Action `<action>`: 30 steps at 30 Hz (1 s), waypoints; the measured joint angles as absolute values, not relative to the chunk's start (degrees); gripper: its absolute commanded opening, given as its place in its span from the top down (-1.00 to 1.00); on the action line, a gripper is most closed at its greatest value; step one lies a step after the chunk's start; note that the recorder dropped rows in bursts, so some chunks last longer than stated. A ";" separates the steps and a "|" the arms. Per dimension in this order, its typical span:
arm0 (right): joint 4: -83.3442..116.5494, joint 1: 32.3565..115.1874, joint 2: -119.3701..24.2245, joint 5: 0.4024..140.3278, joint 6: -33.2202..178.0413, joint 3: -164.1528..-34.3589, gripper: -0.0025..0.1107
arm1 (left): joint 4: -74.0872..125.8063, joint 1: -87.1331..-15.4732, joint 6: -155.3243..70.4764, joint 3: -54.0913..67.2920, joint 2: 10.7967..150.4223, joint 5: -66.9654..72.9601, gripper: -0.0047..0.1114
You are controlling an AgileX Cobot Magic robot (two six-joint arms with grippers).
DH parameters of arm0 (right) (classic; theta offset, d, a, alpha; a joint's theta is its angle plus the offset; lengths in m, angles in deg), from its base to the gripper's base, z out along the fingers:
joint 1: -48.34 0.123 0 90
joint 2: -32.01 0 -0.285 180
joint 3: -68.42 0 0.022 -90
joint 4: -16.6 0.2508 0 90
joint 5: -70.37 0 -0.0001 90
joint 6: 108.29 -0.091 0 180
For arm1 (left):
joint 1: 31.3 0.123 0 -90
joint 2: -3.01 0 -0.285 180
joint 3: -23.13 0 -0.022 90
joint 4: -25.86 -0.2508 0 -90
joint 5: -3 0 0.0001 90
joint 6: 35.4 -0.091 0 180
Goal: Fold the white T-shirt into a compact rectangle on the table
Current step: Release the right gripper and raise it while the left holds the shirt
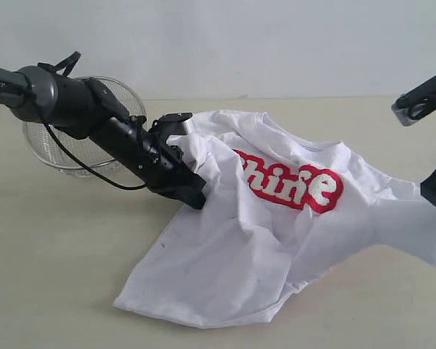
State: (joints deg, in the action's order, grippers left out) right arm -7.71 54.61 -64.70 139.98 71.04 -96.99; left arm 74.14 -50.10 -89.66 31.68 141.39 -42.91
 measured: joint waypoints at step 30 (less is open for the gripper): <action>-0.63 54.25 -74.76 123.07 66.91 -100.63 0.96 | 71.51 -50.10 -89.55 30.45 129.72 -47.05 0.84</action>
